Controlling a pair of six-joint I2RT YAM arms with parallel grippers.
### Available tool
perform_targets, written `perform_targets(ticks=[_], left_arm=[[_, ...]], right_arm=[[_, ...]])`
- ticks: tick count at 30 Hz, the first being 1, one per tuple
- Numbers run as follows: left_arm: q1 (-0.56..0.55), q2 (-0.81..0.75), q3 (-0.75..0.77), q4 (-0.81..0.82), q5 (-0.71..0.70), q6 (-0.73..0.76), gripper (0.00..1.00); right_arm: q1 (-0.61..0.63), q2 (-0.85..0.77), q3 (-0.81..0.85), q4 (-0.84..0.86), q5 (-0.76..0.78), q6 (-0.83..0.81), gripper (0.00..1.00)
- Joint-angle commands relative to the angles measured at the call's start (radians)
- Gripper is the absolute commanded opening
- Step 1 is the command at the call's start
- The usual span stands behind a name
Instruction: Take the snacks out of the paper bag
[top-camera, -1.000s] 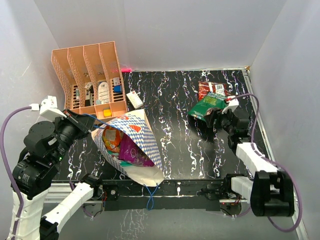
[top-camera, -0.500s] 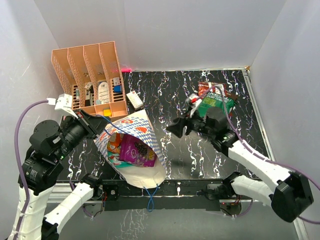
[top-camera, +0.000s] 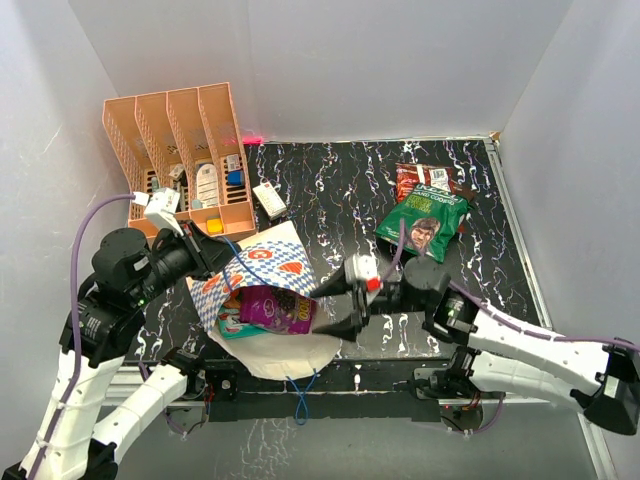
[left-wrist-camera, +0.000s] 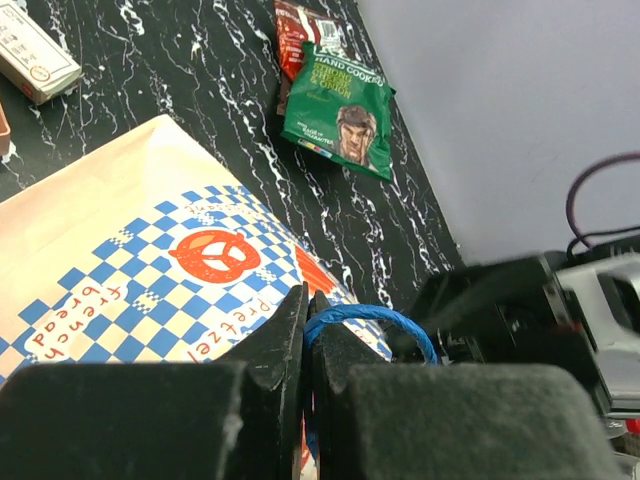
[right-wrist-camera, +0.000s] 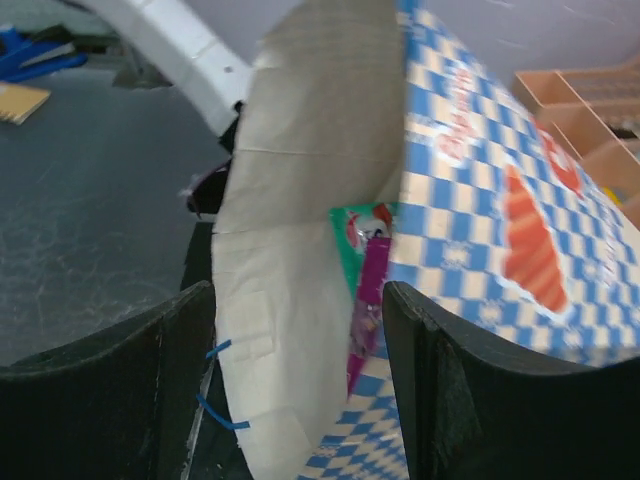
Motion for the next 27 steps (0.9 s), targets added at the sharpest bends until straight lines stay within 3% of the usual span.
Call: perform_targets(ticks=[1, 5, 9, 16, 22, 27], left_arm=[[-0.002, -0.009, -0.021, 0.006, 0.031, 0.023, 0.0], [-0.002, -0.018, -0.029, -0.014, -0.009, 0.016, 0.0], [-0.002, -0.017, -0.025, -0.015, -0.02, 0.007, 0.0], [-0.002, -0.016, -0.032, -0.009, -0.011, -0.003, 0.0], [-0.002, -0.01, -0.036, 0.007, 0.003, -0.022, 0.0], [-0.002, -0.012, -0.031, 0.0, 0.009, -0.029, 0.0]], right_arm=[[0.181, -0.032, -0.057, 0.162, 0.104, -0.198, 0.71], [0.394, 0.05, -0.077, 0.218, 0.351, -0.357, 0.71], [0.541, 0.233, -0.059, 0.31, 0.623, -0.471, 0.72], [0.571, 0.512, -0.041, 0.526, 1.058, -0.515, 0.74], [0.568, 0.727, -0.016, 0.772, 1.194, -0.58, 0.81], [0.539, 0.863, 0.014, 0.911, 1.184, -0.568, 0.86]])
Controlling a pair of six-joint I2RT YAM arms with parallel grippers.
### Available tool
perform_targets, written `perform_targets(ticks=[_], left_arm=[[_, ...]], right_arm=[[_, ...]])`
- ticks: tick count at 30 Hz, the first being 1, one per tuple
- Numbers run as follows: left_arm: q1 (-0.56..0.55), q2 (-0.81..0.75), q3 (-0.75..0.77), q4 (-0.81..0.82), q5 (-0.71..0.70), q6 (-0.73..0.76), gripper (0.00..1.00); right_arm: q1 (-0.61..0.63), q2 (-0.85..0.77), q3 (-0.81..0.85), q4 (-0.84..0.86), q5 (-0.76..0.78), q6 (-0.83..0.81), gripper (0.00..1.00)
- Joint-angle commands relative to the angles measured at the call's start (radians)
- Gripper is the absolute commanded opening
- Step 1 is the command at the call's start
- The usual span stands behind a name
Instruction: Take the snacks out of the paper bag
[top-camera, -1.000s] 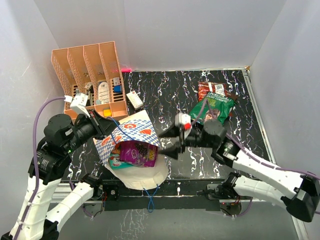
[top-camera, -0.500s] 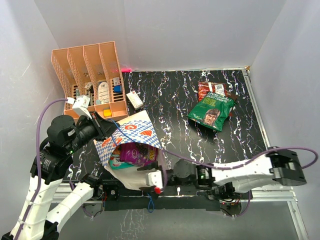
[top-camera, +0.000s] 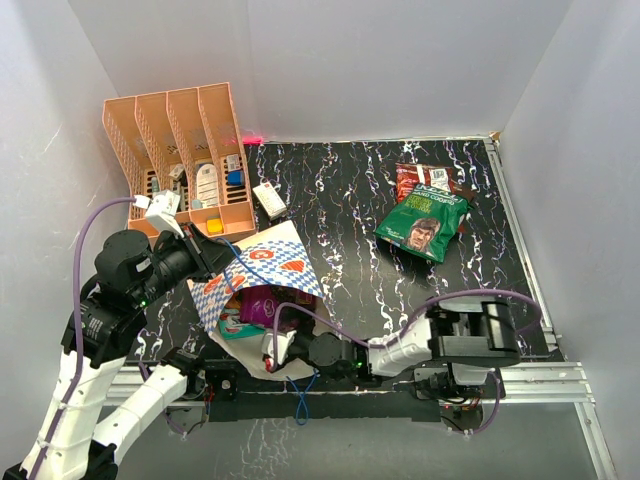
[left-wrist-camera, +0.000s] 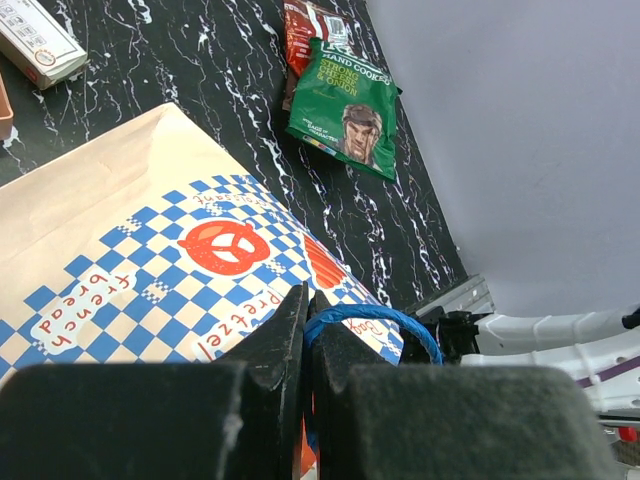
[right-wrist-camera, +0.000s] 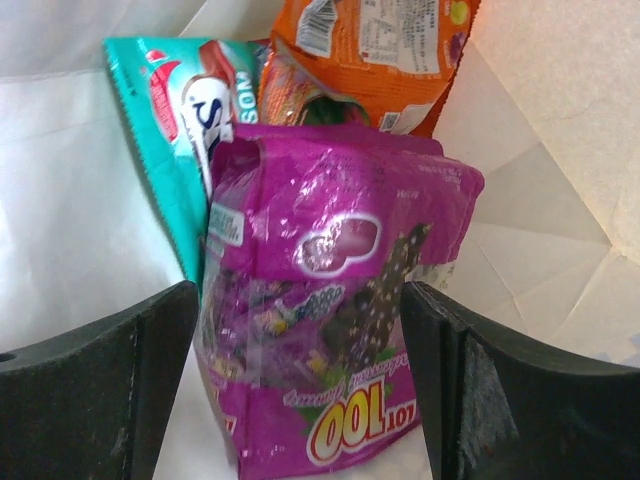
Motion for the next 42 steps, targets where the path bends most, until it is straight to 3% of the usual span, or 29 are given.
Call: perform_targets(ticks=[1, 8, 14, 20, 23, 33, 42], left_arm=[[-0.002, -0.003, 0.001, 0.005, 0.02, -0.011, 0.0], [-0.002, -0.018, 0.003, -0.004, 0.019, -0.029, 0.0], [-0.002, -0.018, 0.004, 0.004, 0.035, -0.042, 0.0], [-0.001, -0.019, 0.007, -0.003, 0.037, -0.044, 0.0], [-0.002, -0.02, 0.01, -0.005, 0.034, -0.044, 0.0], [-0.002, -0.016, 0.003, 0.001, 0.023, -0.053, 0.0], [-0.002, -0.008, 0.007, -0.019, -0.013, -0.052, 0.0]], right_arm=[[-0.026, 0.089, 0.076, 0.262, 0.058, -0.006, 0.87], [-0.048, 0.193, 0.142, 0.326, 0.012, 0.026, 0.91], [-0.086, 0.273, 0.187, 0.367, 0.063, 0.076, 0.94], [-0.13, 0.314, 0.213, 0.306, 0.055, 0.178, 0.94], [-0.14, 0.319, 0.217, 0.261, 0.034, 0.213, 0.77], [-0.143, 0.238, 0.213, 0.166, -0.087, 0.254, 0.36], [-0.141, 0.133, 0.177, 0.121, -0.155, 0.296, 0.21]])
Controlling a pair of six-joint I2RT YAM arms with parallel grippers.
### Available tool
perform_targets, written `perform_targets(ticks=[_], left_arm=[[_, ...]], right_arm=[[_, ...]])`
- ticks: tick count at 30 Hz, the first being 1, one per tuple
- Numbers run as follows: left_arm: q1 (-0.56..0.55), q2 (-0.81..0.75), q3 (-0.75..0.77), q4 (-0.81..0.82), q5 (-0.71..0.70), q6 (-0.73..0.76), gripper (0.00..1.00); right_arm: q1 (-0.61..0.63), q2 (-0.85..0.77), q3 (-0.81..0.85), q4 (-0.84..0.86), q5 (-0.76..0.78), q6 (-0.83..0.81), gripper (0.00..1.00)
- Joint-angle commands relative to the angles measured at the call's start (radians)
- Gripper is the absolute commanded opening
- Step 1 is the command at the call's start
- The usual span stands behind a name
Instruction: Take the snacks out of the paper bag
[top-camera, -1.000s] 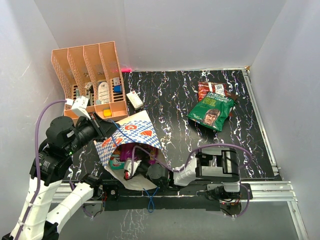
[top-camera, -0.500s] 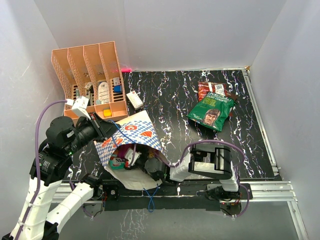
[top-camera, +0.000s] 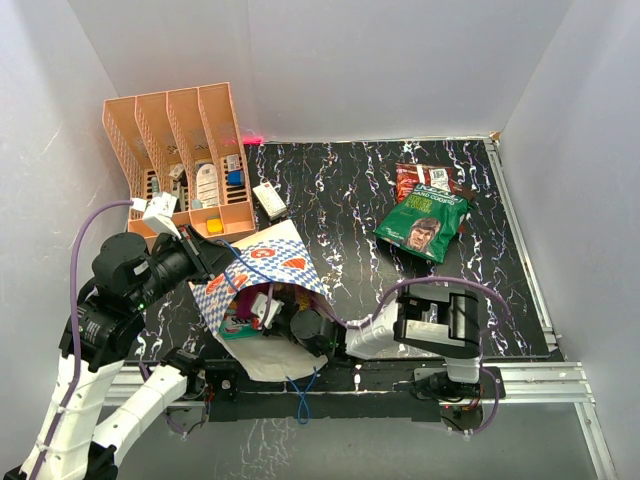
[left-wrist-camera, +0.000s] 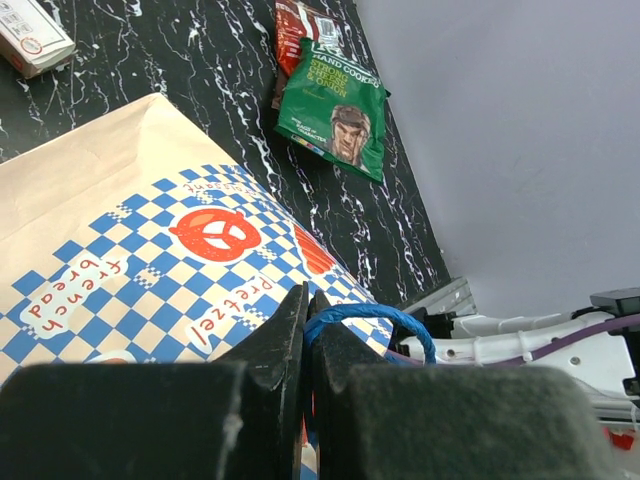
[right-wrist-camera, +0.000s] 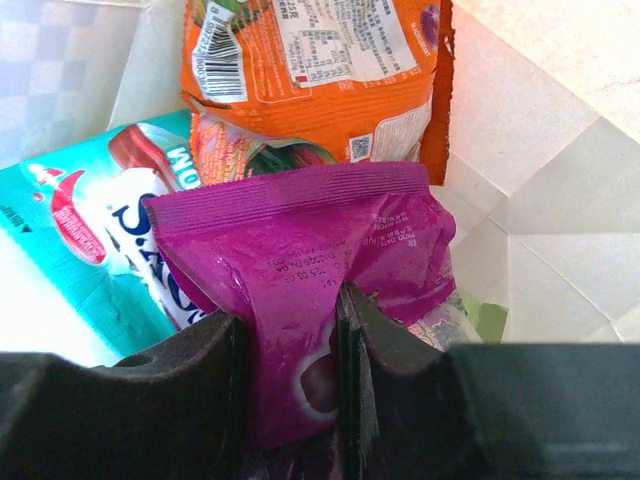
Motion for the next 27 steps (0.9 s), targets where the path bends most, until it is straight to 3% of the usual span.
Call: perform_targets(ticks=[1, 9, 22, 27], left_arm=[[-0.002, 0.007, 0.007, -0.018, -0.032, -0.004, 0.0], [-0.002, 0.023, 0.027, -0.068, -0.112, -0.006, 0.0], [-0.002, 0.019, 0.029, -0.05, -0.156, -0.005, 0.0], [-0.002, 0.011, 0.025, -0.055, -0.172, -0.006, 0.0]], right_arm=[[0.004, -0.111, -0.007, 0.005, -0.083, 0.047, 0.2], [0.009, -0.282, -0.067, -0.084, -0.154, 0.074, 0.07], [0.009, -0.593, -0.089, -0.311, -0.393, 0.169, 0.07], [0.009, -0.729, -0.034, -0.503, -0.453, 0.28, 0.07]])
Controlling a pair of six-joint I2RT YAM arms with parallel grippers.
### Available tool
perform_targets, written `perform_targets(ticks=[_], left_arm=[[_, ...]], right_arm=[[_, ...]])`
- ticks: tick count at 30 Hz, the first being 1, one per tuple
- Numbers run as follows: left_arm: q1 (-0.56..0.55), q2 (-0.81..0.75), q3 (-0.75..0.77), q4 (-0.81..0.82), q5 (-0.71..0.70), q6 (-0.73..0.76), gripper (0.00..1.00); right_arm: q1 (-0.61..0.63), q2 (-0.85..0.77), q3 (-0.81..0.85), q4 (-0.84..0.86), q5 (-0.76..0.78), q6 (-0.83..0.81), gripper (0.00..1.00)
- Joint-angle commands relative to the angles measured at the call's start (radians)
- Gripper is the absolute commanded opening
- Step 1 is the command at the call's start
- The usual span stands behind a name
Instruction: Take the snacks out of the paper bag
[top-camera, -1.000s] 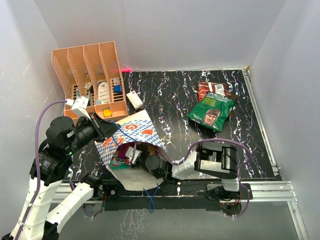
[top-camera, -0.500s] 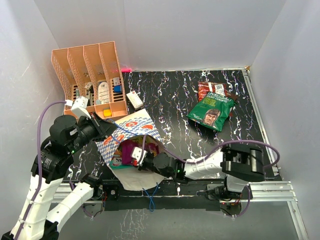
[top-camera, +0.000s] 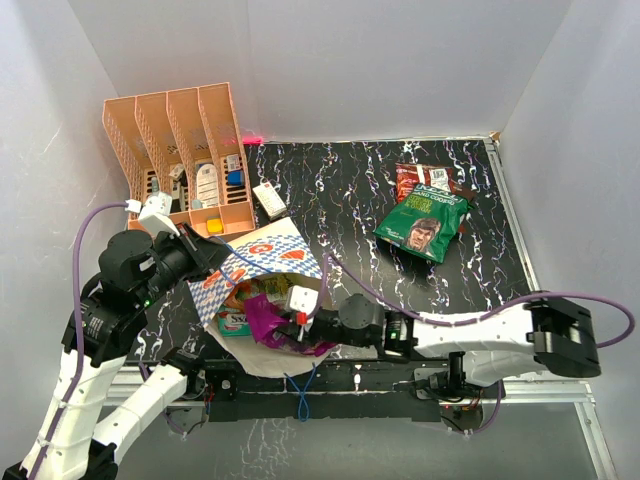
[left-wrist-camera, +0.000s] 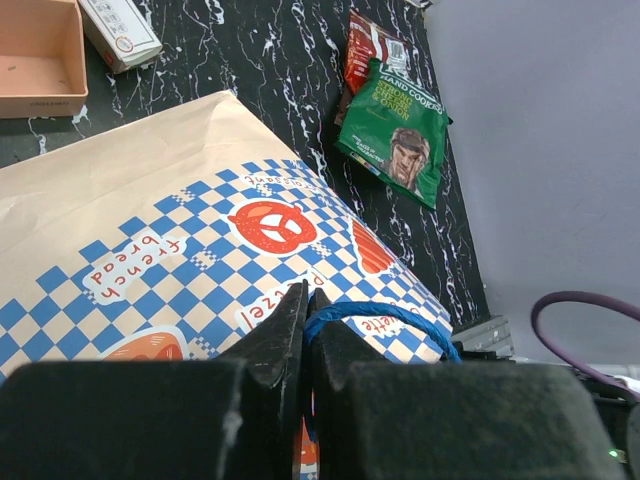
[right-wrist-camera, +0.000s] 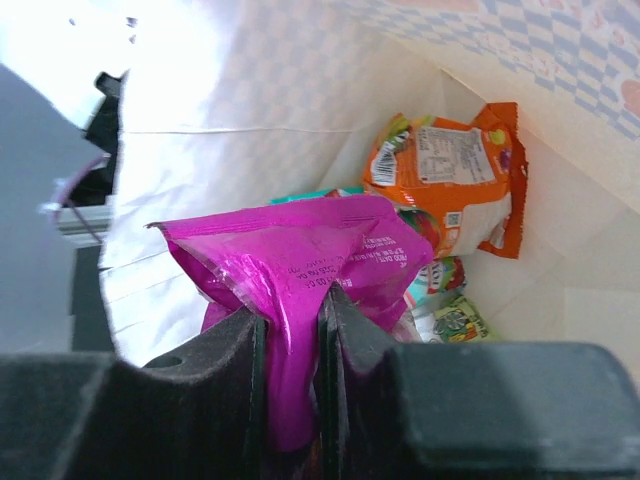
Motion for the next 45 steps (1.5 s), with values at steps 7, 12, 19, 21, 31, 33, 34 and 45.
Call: perform_targets(ticks=[7, 12, 19, 21, 31, 33, 34, 45], left_arm=[[-0.002, -0.013, 0.001, 0.02, -0.035, -0.015, 0.0], [-0.002, -0.013, -0.01, 0.018, -0.049, -0.021, 0.0], [-0.002, -0.003, 0.008, -0.007, -0.071, -0.01, 0.0], [-0.001, -0.003, 0.008, -0.009, -0.08, -0.008, 0.0], [-0.002, -0.007, 0.01, -0.019, -0.092, -0.005, 0.0], [-0.002, -0.006, 0.012, -0.02, -0.094, -0.003, 0.0], [-0.002, -0.004, 0.013, -0.021, -0.095, -0.003, 0.0], [-0.002, -0.004, 0.01, -0.027, -0.092, -0.008, 0.0]], right_arm=[[0.002, -0.238, 0.213, -0.354, -0.149, 0.196, 0.07], [0.003, -0.274, 0.321, -0.504, -0.109, 0.13, 0.07], [0.003, -0.346, 0.396, -0.551, -0.025, -0.006, 0.07], [0.002, -0.371, 0.412, -0.553, -0.023, -0.053, 0.07], [0.003, -0.47, 0.499, -0.525, 0.063, -0.208, 0.07], [0.003, -0.483, 0.501, -0.498, 0.079, -0.232, 0.07], [0.003, -0.486, 0.5, -0.49, 0.101, -0.249, 0.07], [-0.131, -0.365, 0.34, -0.11, 0.834, -0.567, 0.07]])
